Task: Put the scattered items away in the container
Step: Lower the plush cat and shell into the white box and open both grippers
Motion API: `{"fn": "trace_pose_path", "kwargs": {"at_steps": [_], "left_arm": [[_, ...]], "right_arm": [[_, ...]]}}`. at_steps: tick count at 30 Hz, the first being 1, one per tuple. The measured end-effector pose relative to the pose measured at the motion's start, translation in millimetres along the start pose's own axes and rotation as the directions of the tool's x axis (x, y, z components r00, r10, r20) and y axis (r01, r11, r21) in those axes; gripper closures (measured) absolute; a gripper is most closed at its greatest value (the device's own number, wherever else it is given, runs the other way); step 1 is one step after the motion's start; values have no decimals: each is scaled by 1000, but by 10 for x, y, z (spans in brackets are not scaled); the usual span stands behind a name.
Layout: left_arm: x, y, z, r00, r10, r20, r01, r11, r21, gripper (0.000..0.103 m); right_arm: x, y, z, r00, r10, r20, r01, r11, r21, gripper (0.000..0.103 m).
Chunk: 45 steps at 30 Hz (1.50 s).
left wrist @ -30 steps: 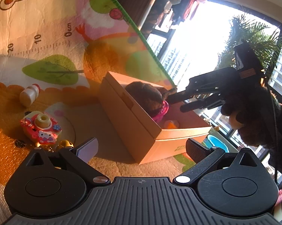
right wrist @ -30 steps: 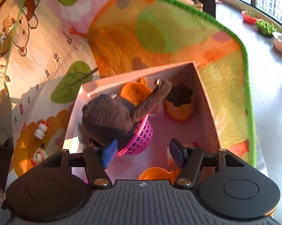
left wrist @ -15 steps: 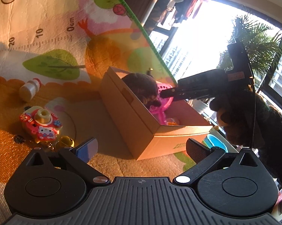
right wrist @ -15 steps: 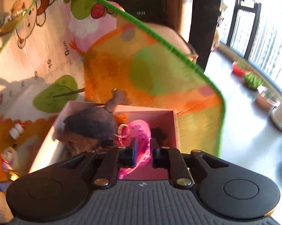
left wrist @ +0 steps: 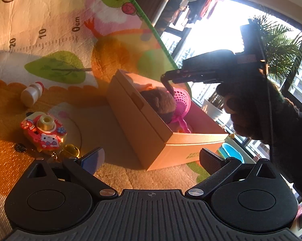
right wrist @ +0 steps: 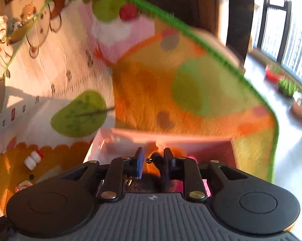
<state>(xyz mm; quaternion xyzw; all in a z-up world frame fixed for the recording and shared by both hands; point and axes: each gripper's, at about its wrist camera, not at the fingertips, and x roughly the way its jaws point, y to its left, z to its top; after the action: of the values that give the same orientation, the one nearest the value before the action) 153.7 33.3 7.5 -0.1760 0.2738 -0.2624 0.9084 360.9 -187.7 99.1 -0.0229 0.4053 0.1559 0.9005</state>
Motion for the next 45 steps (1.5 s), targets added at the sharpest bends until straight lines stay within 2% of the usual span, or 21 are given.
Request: {"fn": "trace_pose_path", "kwargs": {"at_steps": [1,5,7,8,9,12,14,16,17,18,22,23,24,26,29,31,36,41,43,45], "left_arm": [[-1,5,1,1000,0,0,0,1000,-2,0],[-7,-4,1,1000,-2,3,2,1000,2,0],[-5,-11,2,1000,-3,2,3,1000,5,0],[-4,-13,2,1000,-2,1,2,1000,6,0],[-3,-14,3,1000,-1,1,1,1000,6,0],[8,-14,4,1000,3,-3,-3,1000,4,0],[13,-17,0,1000,6,-4,-6,1000,4,0],[9,-16,-2,1000,10,3,-10,1000,3,0],[3,-14,-3,1000,13,8,-13,1000,2,0],[-2,-11,-3,1000,13,12,-13,1000,2,0],[-6,-8,2,1000,14,22,-14,1000,2,0],[-9,-9,2,999,19,27,-19,1000,3,0],[-18,-13,4,999,29,37,-29,1000,5,0],[-59,-38,8,995,69,68,-70,997,14,0],[-180,-93,-1,980,165,110,-170,985,40,0],[-269,-110,-13,967,226,118,-233,971,48,0],[-391,-148,-18,911,399,105,-411,901,136,0],[-323,-127,16,868,491,75,-496,847,189,0],[-226,-81,48,843,535,57,-534,822,196,0],[-133,-3,95,836,549,20,-542,819,190,0]], "right_arm": [[6,-2,-51,999,25,-32,-24,999,25,80],[-242,-21,-181,992,98,-76,-97,995,7,75],[-258,-115,-199,992,96,-84,-93,995,36,71],[-222,-171,-201,993,83,-86,-78,995,61,62],[-170,-229,-200,993,83,-85,-75,993,93,57],[-50,-336,-215,991,116,-73,-101,978,184,57],[-211,-361,-214,992,127,10,-127,972,197,56],[-555,-419,-227,979,139,149,-167,966,199,39],[-732,-446,-258,970,131,205,-172,965,196,23],[-885,-468,-300,961,124,246,-173,967,187,14],[-1289,-512,-585,945,88,314,-138,980,140,9],[-1352,-509,-676,941,82,329,-131,983,129,4],[-1410,-495,-777,935,78,345,-124,986,112,0],[-1497,-437,-980,926,68,371,-97,993,61,0],[-1567,-291,-1295,917,62,395,-57,998,-24,0],[-1563,-195,-1495,919,83,385,-67,996,-54,0],[-1493,59,-1946,938,164,304,-143,986,-89,0],[-1434,229,-2242,942,190,275,-167,980,-105,0],[-1398,232,-2298,946,197,258,-180,980,-90,0],[-1401,220,-2316,945,194,262,-180,981,-78,0]]}}
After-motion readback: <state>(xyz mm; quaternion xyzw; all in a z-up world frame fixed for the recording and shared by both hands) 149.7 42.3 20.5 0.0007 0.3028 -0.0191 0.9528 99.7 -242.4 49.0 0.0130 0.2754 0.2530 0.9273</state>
